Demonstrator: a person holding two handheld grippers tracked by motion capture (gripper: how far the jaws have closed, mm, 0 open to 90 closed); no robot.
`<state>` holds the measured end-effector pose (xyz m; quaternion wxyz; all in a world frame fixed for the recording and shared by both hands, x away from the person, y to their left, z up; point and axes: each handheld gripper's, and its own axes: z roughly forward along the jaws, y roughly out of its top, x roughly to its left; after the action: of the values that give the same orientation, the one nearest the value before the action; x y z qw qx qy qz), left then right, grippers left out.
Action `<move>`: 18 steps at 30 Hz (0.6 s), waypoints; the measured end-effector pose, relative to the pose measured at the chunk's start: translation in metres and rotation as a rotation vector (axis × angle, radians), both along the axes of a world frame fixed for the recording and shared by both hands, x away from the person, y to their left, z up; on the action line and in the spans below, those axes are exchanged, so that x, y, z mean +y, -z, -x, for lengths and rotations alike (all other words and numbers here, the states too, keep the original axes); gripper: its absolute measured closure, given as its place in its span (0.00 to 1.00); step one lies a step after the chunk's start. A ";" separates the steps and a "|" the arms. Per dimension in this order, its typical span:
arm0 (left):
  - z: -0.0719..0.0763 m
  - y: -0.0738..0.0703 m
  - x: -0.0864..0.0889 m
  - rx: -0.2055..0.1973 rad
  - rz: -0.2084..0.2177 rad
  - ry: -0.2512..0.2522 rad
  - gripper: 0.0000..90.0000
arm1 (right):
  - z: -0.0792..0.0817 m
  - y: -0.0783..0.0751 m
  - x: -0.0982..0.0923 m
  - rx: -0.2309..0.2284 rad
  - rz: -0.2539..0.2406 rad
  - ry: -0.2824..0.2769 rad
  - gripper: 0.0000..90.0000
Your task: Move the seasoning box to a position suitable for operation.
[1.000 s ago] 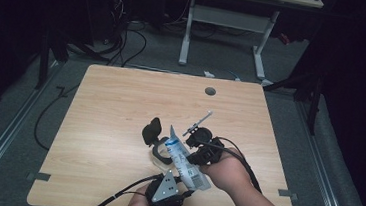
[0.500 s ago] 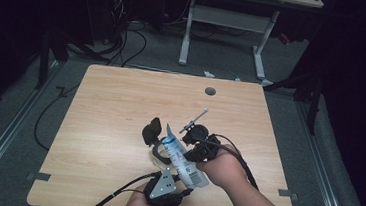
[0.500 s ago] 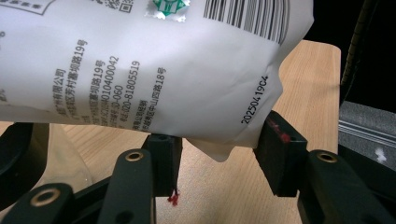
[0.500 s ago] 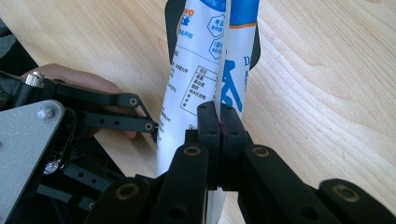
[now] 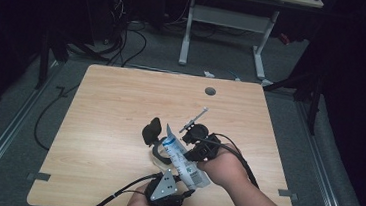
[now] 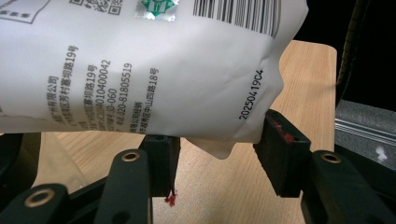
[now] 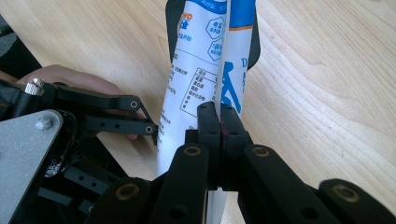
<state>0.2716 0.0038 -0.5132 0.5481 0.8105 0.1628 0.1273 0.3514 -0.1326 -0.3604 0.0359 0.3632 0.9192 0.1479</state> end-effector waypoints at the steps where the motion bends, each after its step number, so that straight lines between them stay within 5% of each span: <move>1: 0.000 0.000 0.000 0.001 -0.001 0.000 0.58 | -0.001 0.000 0.000 0.001 0.001 0.000 1.00; 18: 0.001 -0.001 0.000 -0.015 0.000 0.002 0.57 | -0.004 -0.001 0.007 -0.008 0.021 -0.008 1.00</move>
<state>0.2711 0.0039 -0.5123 0.5496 0.8095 0.1579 0.1327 0.3556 -0.1254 -0.3595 0.0428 0.3585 0.9220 0.1396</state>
